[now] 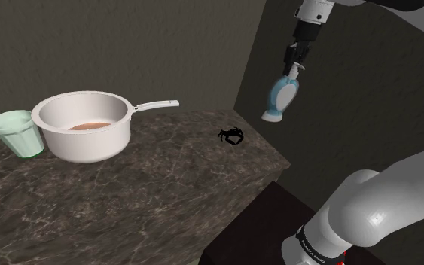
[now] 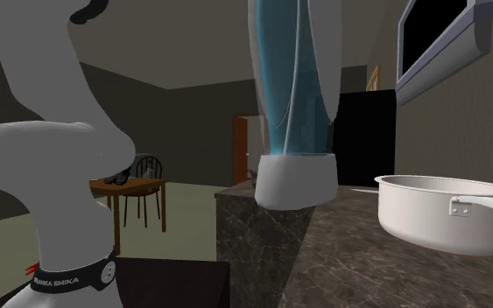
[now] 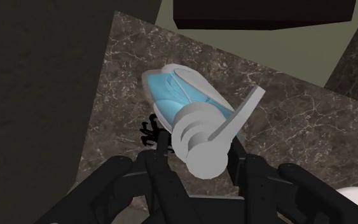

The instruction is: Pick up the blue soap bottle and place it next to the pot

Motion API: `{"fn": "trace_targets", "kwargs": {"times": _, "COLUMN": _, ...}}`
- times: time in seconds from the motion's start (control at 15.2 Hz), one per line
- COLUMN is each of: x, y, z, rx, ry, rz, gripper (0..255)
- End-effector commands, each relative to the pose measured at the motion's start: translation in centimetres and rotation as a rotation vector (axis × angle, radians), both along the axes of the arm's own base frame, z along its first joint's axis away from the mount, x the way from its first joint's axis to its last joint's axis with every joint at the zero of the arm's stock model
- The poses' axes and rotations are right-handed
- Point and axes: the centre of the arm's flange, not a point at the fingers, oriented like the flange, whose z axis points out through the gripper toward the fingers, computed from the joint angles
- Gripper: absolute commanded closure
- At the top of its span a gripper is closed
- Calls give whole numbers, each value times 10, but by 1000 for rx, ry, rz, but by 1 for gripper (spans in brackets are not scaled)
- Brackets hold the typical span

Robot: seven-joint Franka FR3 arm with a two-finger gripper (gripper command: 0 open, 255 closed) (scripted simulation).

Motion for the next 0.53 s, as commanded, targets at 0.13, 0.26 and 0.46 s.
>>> {"fn": "trace_targets", "kwargs": {"times": 0.13, "x": -1, "y": 0, "z": 23, "rx": 0, "ry": 0, "rz": 0, "gripper": 255}}
{"fn": "trace_targets", "kwargs": {"times": 0.26, "x": -1, "y": 0, "z": 33, "rx": 0, "ry": 0, "rz": 0, "gripper": 255}}
{"fn": "trace_targets", "kwargs": {"times": 0.46, "x": -1, "y": 0, "z": 49, "rx": 0, "ry": 0, "rz": 0, "gripper": 255}}
